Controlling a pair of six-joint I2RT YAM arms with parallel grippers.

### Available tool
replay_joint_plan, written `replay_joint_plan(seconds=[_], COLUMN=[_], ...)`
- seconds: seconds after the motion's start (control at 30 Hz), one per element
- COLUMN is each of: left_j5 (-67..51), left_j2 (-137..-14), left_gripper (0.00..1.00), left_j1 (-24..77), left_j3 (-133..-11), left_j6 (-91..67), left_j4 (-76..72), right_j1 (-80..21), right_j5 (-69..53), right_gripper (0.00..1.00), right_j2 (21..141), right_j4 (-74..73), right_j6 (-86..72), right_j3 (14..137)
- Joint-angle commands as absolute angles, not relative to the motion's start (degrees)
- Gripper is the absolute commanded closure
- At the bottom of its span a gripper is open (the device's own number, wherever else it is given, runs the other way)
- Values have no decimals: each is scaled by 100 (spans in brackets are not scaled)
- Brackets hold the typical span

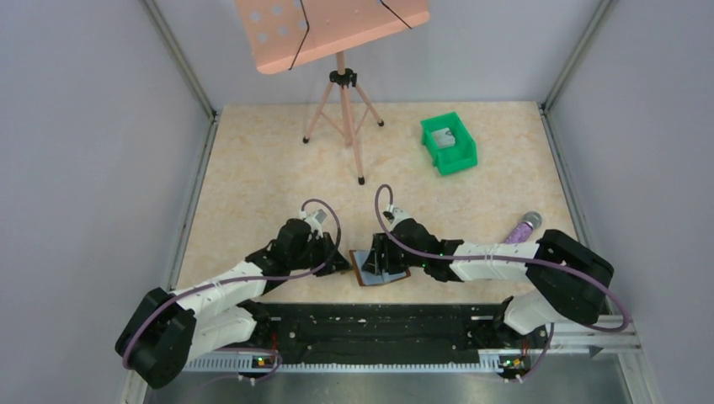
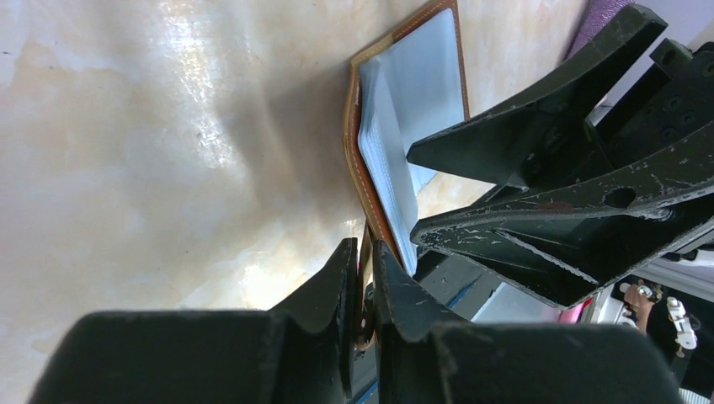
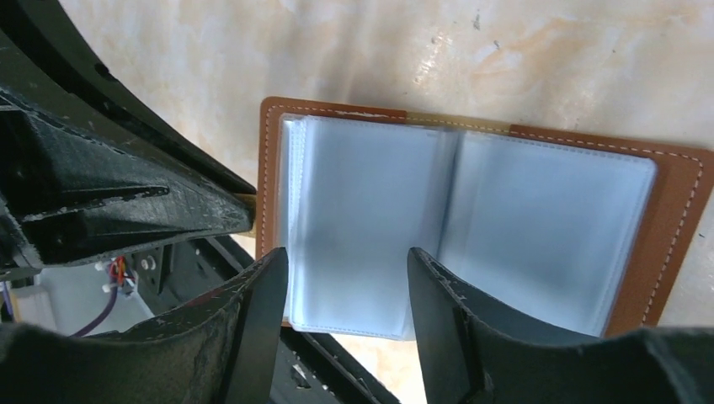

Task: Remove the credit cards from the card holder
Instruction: Remove the credit card from the card holder.

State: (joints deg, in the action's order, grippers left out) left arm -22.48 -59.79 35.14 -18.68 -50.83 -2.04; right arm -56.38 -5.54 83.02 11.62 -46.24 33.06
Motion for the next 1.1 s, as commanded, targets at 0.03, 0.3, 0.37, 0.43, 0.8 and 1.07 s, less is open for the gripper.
replay_joint_plan(seconds=[0.03, 0.3, 0.37, 0.43, 0.8, 1.07], left_j5=[-2119, -2123, -2125, -2118, -2105, -2066], left_j2=[-6068, -6057, -6050, -6030, -5941, -5861], left_gripper=[100, 100, 100, 100, 100, 100], left_j1=[3510, 3510, 3510, 3513, 3508, 3505], left_j3=[-2127, -2168, -2174, -2175, -2153, -2136], left_j6=[-4913, -4905, -4887, -4878, -4878, -4848], left_j4=[-137, -115, -91, -64, -27, 145], right_j1=[-5803, -5970, -5999, -6024, -6183, -6253], right_j5=[-116, -26, 107, 244, 521, 912], right_gripper=[46, 41, 41, 41, 36, 44], right_j2=[8423, 8666, 8698, 8720, 8706, 8699], right_j4=[828, 621, 530, 391, 95, -348], right_j6=[-4394, -4290, -4269, -4235, -4143, -4063], right_j3=[3678, 3924, 3978, 4023, 4261, 4355])
